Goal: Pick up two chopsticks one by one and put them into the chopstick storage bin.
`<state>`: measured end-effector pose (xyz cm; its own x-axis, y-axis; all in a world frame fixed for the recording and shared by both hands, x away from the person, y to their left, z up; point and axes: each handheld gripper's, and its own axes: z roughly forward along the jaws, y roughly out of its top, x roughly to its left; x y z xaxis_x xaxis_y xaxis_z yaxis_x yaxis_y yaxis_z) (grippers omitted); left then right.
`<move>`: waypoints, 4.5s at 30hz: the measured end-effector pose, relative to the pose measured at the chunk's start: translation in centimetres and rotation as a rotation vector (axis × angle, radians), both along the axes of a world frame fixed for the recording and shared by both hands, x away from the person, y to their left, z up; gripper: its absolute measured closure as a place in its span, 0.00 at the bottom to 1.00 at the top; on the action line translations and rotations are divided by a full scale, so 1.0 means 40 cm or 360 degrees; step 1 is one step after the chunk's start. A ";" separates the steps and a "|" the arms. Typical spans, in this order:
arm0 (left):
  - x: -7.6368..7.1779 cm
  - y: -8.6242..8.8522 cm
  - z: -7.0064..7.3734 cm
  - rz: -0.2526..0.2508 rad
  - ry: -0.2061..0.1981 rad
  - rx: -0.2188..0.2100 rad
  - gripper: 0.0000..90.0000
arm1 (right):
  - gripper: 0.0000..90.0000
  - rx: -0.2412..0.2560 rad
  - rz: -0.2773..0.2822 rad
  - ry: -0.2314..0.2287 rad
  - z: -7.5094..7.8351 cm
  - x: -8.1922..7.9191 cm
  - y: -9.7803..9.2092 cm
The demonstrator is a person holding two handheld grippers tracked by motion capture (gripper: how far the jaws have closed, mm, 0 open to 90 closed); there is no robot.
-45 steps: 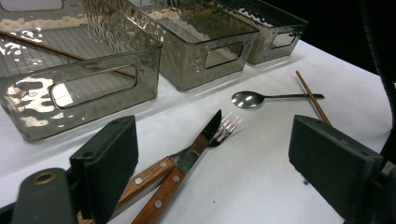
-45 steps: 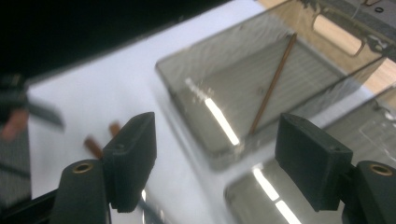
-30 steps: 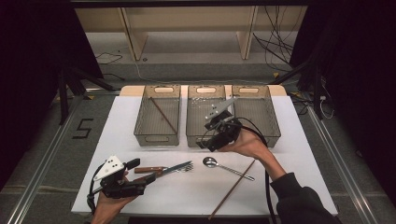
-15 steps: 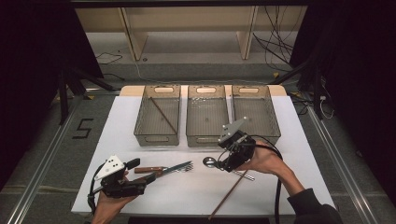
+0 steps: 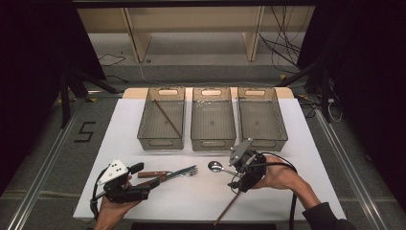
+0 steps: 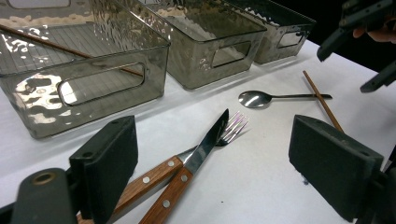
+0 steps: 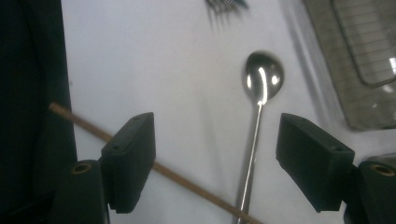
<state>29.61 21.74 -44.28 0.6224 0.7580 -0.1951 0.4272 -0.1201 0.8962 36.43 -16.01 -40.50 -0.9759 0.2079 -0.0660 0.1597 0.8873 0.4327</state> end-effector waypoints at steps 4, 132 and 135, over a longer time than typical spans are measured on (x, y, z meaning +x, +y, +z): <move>0.000 -0.001 0.000 -0.0003 0.0003 0.0004 0.17 | 0.34 -0.0080 0.0059 0.0021 -0.018 -0.011 -0.006; 0.001 0.008 0.004 0.0004 -0.0011 -0.0012 0.17 | 0.95 0.0710 -0.0621 0.0110 0.182 0.322 0.314; 0.001 0.007 0.004 0.0003 -0.0014 -0.0013 0.17 | 0.95 0.0759 -0.0650 0.0128 0.186 0.341 0.333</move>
<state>29.64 22.03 -44.10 0.6228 0.7575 -0.1958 0.4196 -0.1121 0.9008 50.07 -2.71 -33.07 -0.8097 0.5530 0.1962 0.4932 0.4602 0.7382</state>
